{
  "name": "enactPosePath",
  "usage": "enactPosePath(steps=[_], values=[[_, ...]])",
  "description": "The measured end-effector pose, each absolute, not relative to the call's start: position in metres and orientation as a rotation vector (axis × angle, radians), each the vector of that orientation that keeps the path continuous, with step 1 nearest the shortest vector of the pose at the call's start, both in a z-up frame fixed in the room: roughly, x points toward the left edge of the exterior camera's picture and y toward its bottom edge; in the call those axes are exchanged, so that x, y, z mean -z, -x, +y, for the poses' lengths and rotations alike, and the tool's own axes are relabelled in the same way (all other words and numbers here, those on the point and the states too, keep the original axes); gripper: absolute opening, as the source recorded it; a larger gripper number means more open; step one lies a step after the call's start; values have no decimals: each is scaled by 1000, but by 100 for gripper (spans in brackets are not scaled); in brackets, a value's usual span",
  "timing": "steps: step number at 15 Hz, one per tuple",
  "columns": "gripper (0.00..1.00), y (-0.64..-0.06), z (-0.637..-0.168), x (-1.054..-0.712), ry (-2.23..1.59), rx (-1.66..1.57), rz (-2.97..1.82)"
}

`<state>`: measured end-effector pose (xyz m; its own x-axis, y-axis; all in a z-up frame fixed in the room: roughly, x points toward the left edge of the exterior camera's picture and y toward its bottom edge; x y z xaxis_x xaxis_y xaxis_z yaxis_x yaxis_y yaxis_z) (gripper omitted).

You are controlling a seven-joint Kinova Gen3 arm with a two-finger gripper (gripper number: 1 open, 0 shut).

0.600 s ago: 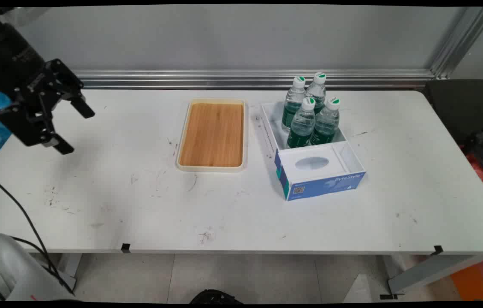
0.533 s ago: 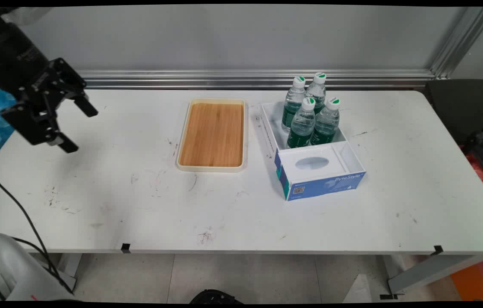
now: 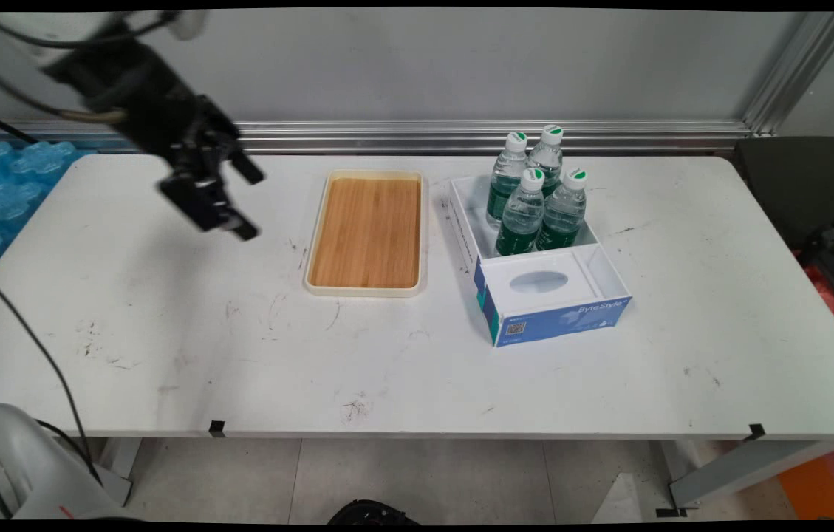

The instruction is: Pick up the green bottle from the white box

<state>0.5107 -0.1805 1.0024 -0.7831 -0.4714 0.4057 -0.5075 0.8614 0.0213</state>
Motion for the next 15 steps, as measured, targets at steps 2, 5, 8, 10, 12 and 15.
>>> enactPosePath(steps=[2,5,8,10,12,15], values=[[100,-495,-196,-992,-733,-149,-2602],[100,-472,-220,-973,-732,-183,-2566],[100,-448,-244,-954,-723,-209,-2539],[100,-433,-260,-942,-727,-224,-2523],[100,-418,-277,-928,-737,-239,-2502],[100,-399,-301,-909,-738,-257,-2469]])
